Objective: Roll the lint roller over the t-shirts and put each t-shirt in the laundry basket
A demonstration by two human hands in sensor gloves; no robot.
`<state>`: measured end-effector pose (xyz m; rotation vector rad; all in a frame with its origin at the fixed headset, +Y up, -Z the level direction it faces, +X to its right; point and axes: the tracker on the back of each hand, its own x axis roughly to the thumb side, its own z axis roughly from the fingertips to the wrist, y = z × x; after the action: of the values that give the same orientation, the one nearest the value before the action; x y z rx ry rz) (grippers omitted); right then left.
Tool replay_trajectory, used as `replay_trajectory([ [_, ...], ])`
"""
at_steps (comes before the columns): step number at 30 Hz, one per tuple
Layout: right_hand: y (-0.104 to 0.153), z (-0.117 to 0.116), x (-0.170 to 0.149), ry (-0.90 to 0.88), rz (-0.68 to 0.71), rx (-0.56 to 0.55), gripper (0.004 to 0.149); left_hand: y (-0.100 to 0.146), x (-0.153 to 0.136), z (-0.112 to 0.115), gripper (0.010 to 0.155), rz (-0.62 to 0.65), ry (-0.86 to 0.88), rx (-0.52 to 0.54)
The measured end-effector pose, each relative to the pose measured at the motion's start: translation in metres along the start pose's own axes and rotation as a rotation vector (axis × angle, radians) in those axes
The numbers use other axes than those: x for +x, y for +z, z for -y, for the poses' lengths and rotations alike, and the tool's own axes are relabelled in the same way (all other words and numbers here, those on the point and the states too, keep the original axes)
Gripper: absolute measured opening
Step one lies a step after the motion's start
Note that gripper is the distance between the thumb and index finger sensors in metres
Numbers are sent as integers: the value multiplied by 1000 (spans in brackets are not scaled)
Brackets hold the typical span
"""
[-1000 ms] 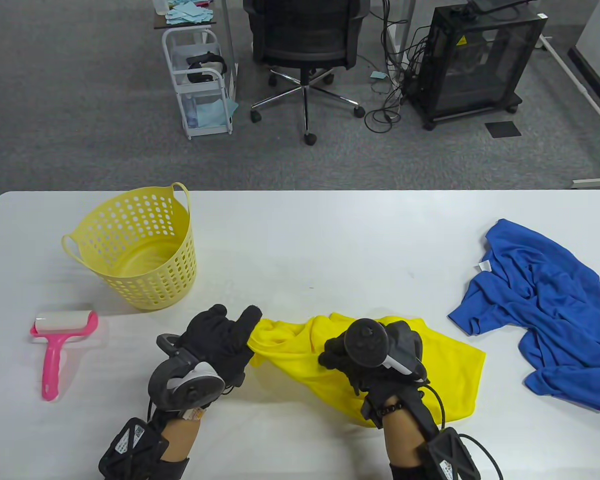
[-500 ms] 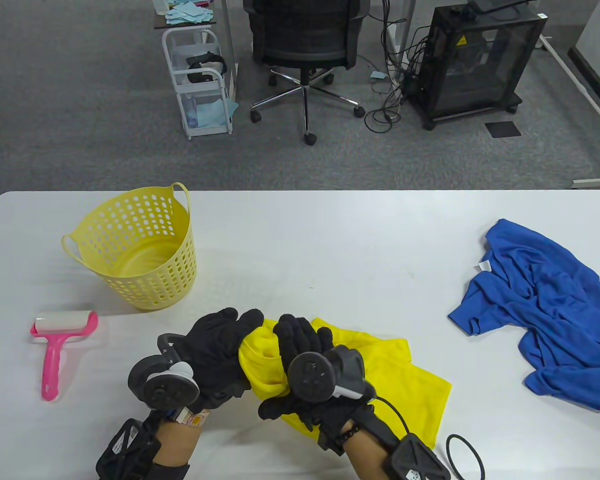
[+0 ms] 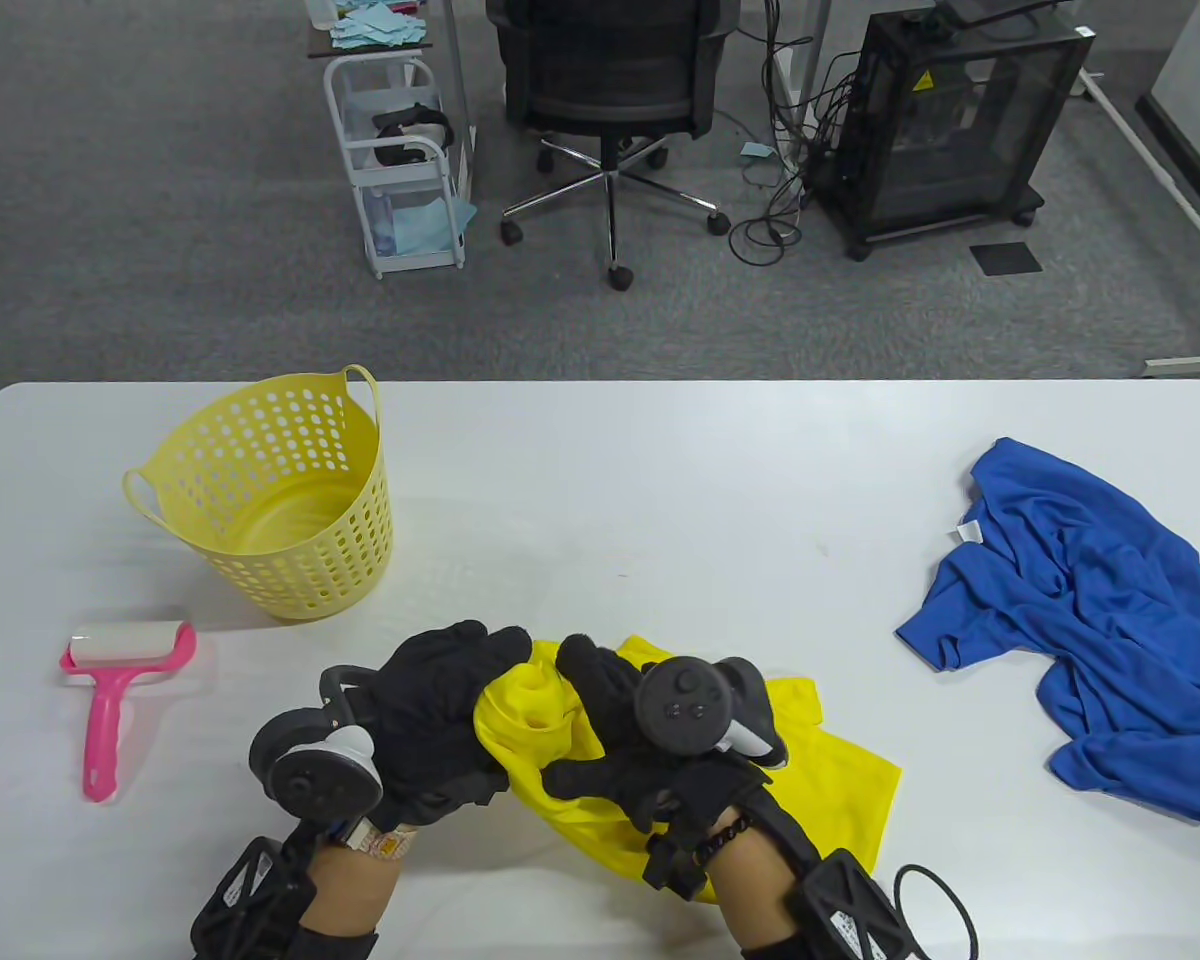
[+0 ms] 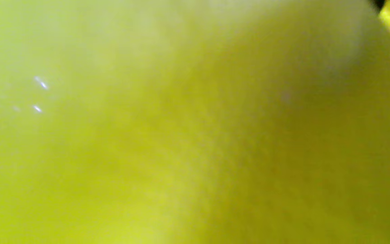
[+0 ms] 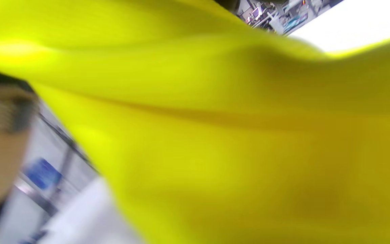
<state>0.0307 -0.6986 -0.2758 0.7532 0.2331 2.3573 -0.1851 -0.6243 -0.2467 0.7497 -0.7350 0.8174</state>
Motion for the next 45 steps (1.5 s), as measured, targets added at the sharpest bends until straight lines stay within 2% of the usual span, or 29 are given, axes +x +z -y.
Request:
replay_trajectory([
  [2,0,2,3,-41,-43,-94,70,0,0,-1,51,5,-50,3],
  [4,6,14,0,-10,-82,-245,60,0,-7,-8,51,-32,-90,19],
  [6,15,30,-6,35,-106,-424,58,-1,-15,-14,51,-62,-167,14],
  [8,25,47,-13,41,-116,-549,58,-1,-20,-19,51,-47,-307,-19],
  [10,41,70,-25,-32,-127,-703,56,-1,-27,-21,52,-4,-443,-86],
  [12,55,87,-37,-132,-145,-816,53,0,-35,-23,50,-26,-448,-106],
  [15,79,108,-62,-283,-171,-955,49,3,-49,-31,48,-118,-394,-57],
  [18,102,121,-88,-425,-235,-1083,48,7,-59,-41,48,-170,-422,-5],
  [20,115,129,-99,-382,-288,-1139,46,10,-65,-47,48,-205,-397,39],
  [21,118,132,-104,-270,-344,-1118,46,11,-68,-49,49,-226,-345,62],
  [23,119,135,-111,-11,-464,-959,45,11,-71,-47,49,-237,-247,63],
  [24,119,133,-114,56,-478,-907,45,11,-71,-46,49,-228,-229,53],
  [25,119,131,-119,106,-515,-890,45,12,-73,-44,49,-243,-230,40],
  [27,115,127,-129,78,-572,-831,45,12,-75,-41,48,-251,-235,19],
  [29,103,119,-138,119,-722,-573,45,13,-78,-38,47,-255,-210,-7],
  [30,94,106,-142,327,-943,-253,49,12,-80,-36,47,-273,-179,-33],
  [31,88,96,-147,516,-1057,40,57,13,-81,-33,47,-286,-142,-59],
  [32,85,88,-148,626,-1115,83,64,13,-82,-32,47,-291,-122,-64],
  [33,78,81,-152,578,-1007,48,64,13,-82,-31,47,-297,-122,-62],
  [35,74,79,-150,402,-941,92,67,13,-83,-32,46,-302,-144,-68],
  [38,75,89,-141,400,-862,-16,61,12,-81,-39,46,-290,-102,-30],
  [39,76,91,-138,387,-847,-41,59,13,-80,-43,46,-280,-49,54],
  [41,77,90,-138,387,-852,-17,56,14,-77,-54,46,-293,60,240],
  [42,76,88,-138,395,-854,-11,58,15,-76,-57,45,-294,108,280],
  [45,66,68,-151,400,-846,57,77,15,-70,-72,45,-278,196,394],
])
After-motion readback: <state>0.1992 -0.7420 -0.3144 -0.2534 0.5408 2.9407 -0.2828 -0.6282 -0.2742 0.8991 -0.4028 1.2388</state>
